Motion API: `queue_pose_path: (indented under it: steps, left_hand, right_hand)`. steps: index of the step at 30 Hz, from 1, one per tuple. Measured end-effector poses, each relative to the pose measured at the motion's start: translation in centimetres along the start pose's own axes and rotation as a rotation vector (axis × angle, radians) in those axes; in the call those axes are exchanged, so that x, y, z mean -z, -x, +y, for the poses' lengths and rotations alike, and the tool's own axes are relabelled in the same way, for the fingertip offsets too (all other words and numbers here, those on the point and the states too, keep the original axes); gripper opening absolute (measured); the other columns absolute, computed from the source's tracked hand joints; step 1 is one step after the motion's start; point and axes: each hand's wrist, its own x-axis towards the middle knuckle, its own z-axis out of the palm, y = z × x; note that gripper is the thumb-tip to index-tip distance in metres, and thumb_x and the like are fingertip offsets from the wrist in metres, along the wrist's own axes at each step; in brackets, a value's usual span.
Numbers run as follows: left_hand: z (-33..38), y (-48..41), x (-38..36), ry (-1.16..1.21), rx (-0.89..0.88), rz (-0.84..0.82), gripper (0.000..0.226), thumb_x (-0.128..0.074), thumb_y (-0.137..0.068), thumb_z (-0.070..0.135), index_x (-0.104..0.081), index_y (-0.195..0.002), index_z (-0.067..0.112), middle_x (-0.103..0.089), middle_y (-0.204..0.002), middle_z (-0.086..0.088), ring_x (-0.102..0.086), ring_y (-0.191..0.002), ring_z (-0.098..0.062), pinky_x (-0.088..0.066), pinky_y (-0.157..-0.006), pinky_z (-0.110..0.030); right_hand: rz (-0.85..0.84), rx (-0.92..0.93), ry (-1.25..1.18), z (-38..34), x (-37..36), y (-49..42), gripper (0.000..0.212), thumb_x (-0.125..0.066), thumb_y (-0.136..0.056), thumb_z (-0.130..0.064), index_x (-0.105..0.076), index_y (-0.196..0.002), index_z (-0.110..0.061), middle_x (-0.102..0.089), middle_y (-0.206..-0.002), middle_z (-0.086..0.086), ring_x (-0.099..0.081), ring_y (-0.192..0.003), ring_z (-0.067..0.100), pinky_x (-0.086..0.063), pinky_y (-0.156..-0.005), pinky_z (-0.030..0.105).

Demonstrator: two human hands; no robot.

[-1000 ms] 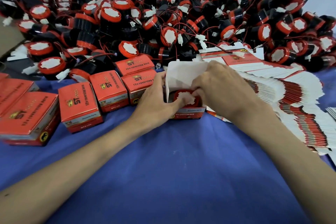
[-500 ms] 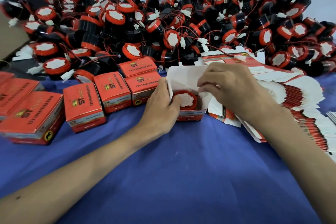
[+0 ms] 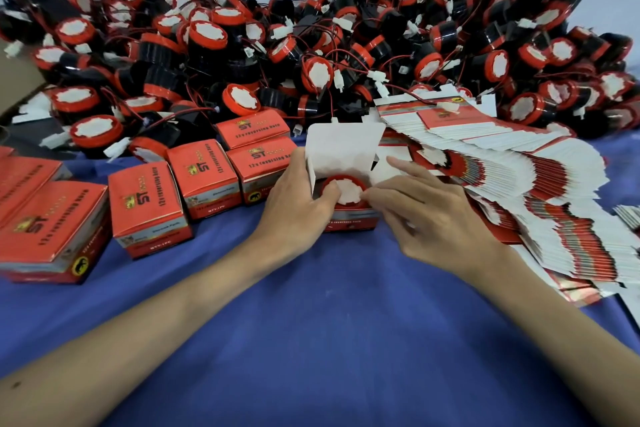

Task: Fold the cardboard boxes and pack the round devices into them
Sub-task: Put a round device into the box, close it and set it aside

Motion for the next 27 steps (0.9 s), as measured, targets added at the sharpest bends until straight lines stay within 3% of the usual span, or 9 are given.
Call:
queue_pose_path:
  steps: [2, 4, 10, 14, 17, 19, 22, 24, 27]
  left_hand:
    - [-0.1, -0.1, 0.1, 0.011, -0.009, -0.017, 0.026, -0.057, -0.091, 0.014, -0.041, -0.109, 0.025, -0.059, -0.116, 0.002, -0.054, -0.11, -0.014, -0.045, -0.095, -0.036]
    - [-0.2, -0.2, 0.1, 0.022, -0.028, -0.045, 0.029, -0.056, -0.092, 0.014, -0.04, -0.112, 0.027, -0.058, -0.118, 0.003, -0.053, -0.111, -0.012, -0.045, -0.094, -0.032]
    - [-0.8, -1.0, 0.7, -0.016, -0.09, -0.106, 0.03, -0.055, -0.094, 0.017, -0.037, -0.117, 0.025, -0.056, -0.121, 0.004, -0.052, -0.111, -0.007, -0.044, -0.088, -0.021]
    - [-1.3, -1.8, 1.4, -0.047, -0.121, -0.11, 0.03, -0.054, -0.095, 0.019, -0.038, -0.12, 0.024, -0.057, -0.121, 0.005, -0.054, -0.113, -0.01, -0.046, -0.095, -0.031]
    - [-1.7, -2.3, 1.4, -0.05, -0.133, -0.081, 0.029, -0.056, -0.094, 0.023, -0.038, -0.116, 0.027, -0.058, -0.115, 0.008, -0.056, -0.107, -0.007, -0.049, -0.09, -0.029]
    - [-1.8, -2.4, 1.4, -0.062, -0.138, -0.069, 0.032, -0.058, -0.093, 0.027, -0.036, -0.116, 0.031, -0.056, -0.11, 0.017, -0.054, -0.105, 0.004, -0.047, -0.086, -0.021]
    - [-2.0, -2.5, 1.4, -0.066, -0.131, -0.065, 0.036, -0.061, -0.09, 0.036, -0.036, -0.116, 0.036, -0.052, -0.108, 0.026, -0.049, -0.102, 0.018, -0.04, -0.08, -0.009]
    - [-2.1, -2.5, 1.5, -0.033, -0.108, -0.091, 0.043, -0.061, -0.086, 0.05, -0.035, -0.118, 0.038, -0.053, -0.111, 0.026, -0.049, -0.105, 0.017, -0.041, -0.083, -0.011]
    - [-2.0, -2.3, 1.9, 0.085, -0.122, -0.165, 0.069, -0.041, -0.078, 0.081, -0.034, -0.129, 0.035, -0.052, -0.124, 0.018, -0.049, -0.118, 0.005, -0.044, -0.099, -0.028]
  right_hand:
    - [0.042, -0.1, -0.1, 0.3, -0.2, 0.2, 0.007, -0.069, -0.082, 0.007, -0.072, -0.087, 0.003, -0.068, -0.099, 0.015, -0.067, -0.086, 0.019, -0.057, -0.081, 0.044]
    - [0.122, -0.185, -0.126, 0.2, -0.7, 0.4, 0.002, -0.071, -0.083, 0.002, -0.071, -0.084, 0.004, -0.062, -0.107, 0.022, -0.062, -0.091, 0.015, -0.055, -0.066, 0.039]
    - [0.146, -0.233, -0.036, 0.1, -1.5, 0.2, 0.013, -0.069, -0.088, -0.009, -0.072, -0.081, 0.001, -0.062, -0.102, 0.022, -0.056, -0.093, 0.026, -0.05, -0.075, 0.038]
    - [0.121, -0.219, -0.044, -0.6, -1.5, 0.1, 0.022, -0.062, -0.092, -0.016, -0.073, -0.086, 0.001, -0.061, -0.114, 0.022, -0.058, -0.1, 0.033, -0.043, -0.09, 0.032]
    - [0.085, -0.266, -0.031, -0.8, -2.0, -0.1, 0.014, -0.063, -0.09, -0.01, -0.072, -0.089, 0.001, -0.056, -0.122, 0.024, -0.053, -0.111, 0.036, -0.036, -0.098, 0.027]
    - [0.063, -0.334, -0.014, -1.0, -2.5, -0.3, 0.011, -0.064, -0.089, -0.009, -0.071, -0.089, -0.001, -0.053, -0.125, 0.025, -0.049, -0.115, 0.038, -0.038, -0.096, 0.029]
    - [0.007, -0.411, -0.045, -1.3, -2.9, -0.7, 0.013, -0.063, -0.09, -0.011, -0.069, -0.088, 0.0, -0.053, -0.123, 0.025, -0.053, -0.108, 0.038, -0.05, -0.078, 0.036]
    - [0.015, -0.39, -0.109, -1.2, -3.1, -0.9, 0.009, -0.063, -0.089, -0.006, -0.067, -0.087, 0.002, -0.053, -0.113, 0.027, -0.056, -0.096, 0.033, -0.052, -0.067, 0.039]
    - [0.087, -0.295, -0.171, -1.1, -3.2, -0.7, 0.006, -0.066, -0.086, 0.0, -0.068, -0.09, 0.005, -0.054, -0.103, 0.027, -0.054, -0.096, 0.024, -0.047, -0.075, 0.024]
